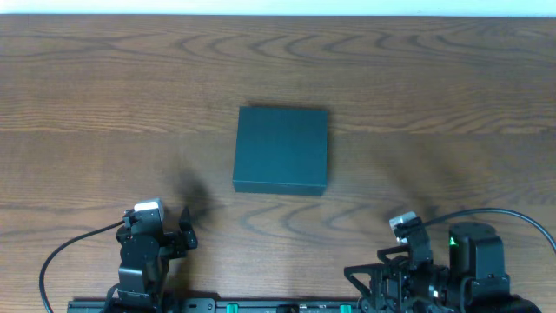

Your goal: Pack container

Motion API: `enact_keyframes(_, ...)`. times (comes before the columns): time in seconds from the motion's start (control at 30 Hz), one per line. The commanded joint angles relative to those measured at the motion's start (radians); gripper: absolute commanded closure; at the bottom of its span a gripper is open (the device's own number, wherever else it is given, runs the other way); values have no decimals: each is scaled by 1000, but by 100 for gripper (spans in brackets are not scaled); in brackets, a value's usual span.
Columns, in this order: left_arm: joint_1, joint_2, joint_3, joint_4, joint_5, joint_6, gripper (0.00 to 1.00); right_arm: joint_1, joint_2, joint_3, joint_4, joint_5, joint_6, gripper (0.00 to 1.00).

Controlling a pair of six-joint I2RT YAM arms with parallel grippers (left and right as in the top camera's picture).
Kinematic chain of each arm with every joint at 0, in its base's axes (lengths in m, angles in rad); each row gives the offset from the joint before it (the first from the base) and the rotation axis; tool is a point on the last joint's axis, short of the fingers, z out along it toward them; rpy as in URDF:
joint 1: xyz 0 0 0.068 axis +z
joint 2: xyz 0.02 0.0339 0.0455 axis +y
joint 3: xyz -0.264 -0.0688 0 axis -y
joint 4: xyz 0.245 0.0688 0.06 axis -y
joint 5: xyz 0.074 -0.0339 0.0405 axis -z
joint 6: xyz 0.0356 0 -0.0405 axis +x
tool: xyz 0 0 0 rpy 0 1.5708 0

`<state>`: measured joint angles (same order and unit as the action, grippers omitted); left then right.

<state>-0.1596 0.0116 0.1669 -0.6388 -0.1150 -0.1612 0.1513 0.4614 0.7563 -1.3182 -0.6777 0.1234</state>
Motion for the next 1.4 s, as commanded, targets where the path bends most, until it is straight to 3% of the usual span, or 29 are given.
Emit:
enact_keyframes(0.0,2,-7,-11,-1,-7,-11,5,30,-37,-3,58,119,-32,1)
enact_keyframes(0.2,2,-7,-11,-1,-7,-11,5,90,-237,-173,431,318,-31,1)
enact_keyframes(0.47,2,-7,-11,-1,-7,-11,5,140,-366,-460,646,467,-31,1)
enact_keyframes(0.63,2,-7,-11,-1,-7,-11,5,187,-442,-596,661,506,-31,1)
enact_keyframes(1.37,2,-7,-11,-1,-7,-11,5,256,-456,-598,653,566,-35,1)
